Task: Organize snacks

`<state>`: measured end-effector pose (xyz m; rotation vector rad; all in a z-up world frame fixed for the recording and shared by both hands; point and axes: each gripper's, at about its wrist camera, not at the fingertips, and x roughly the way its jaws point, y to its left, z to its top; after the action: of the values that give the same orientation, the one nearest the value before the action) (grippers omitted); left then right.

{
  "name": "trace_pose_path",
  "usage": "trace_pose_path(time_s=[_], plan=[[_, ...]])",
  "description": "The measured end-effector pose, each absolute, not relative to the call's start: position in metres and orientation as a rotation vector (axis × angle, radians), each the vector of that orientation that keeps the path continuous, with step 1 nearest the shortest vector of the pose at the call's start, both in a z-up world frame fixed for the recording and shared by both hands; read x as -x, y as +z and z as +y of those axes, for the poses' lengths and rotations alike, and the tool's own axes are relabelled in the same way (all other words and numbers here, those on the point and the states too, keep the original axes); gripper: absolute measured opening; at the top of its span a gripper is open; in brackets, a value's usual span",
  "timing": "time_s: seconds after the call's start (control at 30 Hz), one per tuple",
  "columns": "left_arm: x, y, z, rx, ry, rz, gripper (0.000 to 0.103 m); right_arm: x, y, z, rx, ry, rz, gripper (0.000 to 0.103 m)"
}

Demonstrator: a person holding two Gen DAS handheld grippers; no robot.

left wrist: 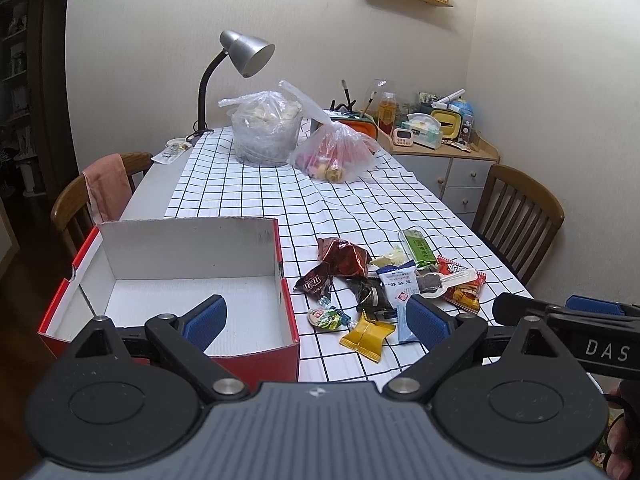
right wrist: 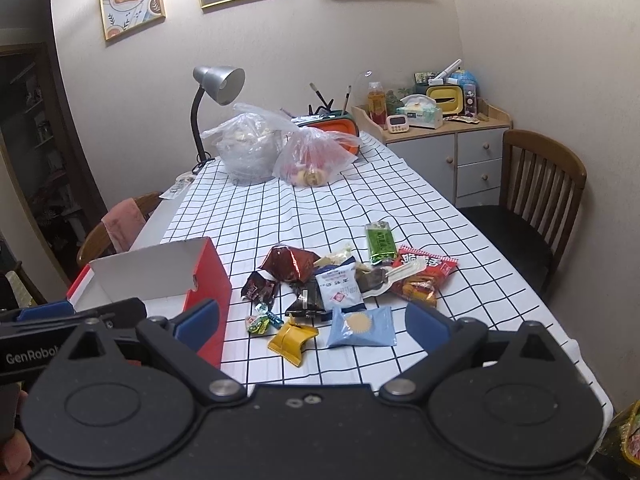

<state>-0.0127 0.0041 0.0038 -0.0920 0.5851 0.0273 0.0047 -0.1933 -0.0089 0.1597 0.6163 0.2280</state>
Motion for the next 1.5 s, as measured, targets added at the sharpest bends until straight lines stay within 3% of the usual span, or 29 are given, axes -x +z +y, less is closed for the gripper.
trace_pose_path(time_s=[1.5], plan=[[-0.021, 0.007, -0.043, 0.12, 0.124, 0.591, 0.097, -0.056, -0.013, -0.244, -0.112, 0.345, 0.61, 0.101]])
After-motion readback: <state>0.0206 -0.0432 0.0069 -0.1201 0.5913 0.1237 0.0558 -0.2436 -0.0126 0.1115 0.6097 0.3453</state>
